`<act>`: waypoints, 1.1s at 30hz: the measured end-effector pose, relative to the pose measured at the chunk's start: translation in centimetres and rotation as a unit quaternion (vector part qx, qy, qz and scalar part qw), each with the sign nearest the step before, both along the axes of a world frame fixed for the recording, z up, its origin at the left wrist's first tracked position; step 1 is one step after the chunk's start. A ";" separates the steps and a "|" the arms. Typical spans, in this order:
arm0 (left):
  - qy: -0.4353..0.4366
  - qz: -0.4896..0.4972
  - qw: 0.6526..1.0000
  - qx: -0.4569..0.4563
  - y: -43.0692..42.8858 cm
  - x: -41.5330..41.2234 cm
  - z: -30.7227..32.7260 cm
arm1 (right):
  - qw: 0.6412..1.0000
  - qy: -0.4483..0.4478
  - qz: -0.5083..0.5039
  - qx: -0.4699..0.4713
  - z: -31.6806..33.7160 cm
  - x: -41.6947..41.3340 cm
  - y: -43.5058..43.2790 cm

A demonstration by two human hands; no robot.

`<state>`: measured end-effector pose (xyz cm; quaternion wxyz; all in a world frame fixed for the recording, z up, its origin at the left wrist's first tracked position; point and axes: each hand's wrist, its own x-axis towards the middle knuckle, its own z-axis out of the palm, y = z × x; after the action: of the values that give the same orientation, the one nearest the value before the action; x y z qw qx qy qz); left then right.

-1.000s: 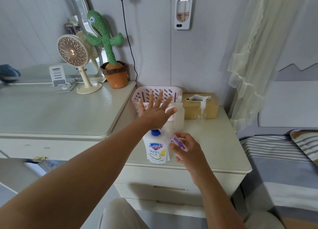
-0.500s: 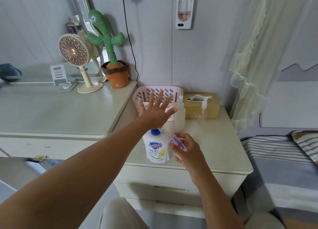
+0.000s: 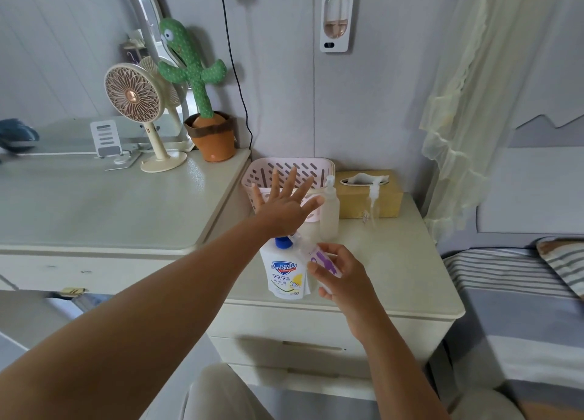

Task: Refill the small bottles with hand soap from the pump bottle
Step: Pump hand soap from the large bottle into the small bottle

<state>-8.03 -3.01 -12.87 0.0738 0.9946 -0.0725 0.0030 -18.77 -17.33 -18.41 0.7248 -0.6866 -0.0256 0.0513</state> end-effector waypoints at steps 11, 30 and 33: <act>0.008 0.002 1.000 -0.009 -0.1 -0.3 -1.0 | 1.000 -0.002 -0.009 -0.005 -0.5 -0.4 0.1; 0.000 0.002 1.000 0.015 0.2 -0.3 0.0 | 1.000 -0.011 -0.013 -0.019 0.2 -0.4 0.4; 0.002 0.003 1.000 0.014 0.2 -0.2 0.6 | 1.000 -0.018 -0.012 -0.017 0.6 -0.4 0.3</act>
<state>-8.27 -2.86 -12.31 0.0600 0.9958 -0.0691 0.0006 -19.17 -16.99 -17.81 0.7128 -0.7001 -0.0296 0.0307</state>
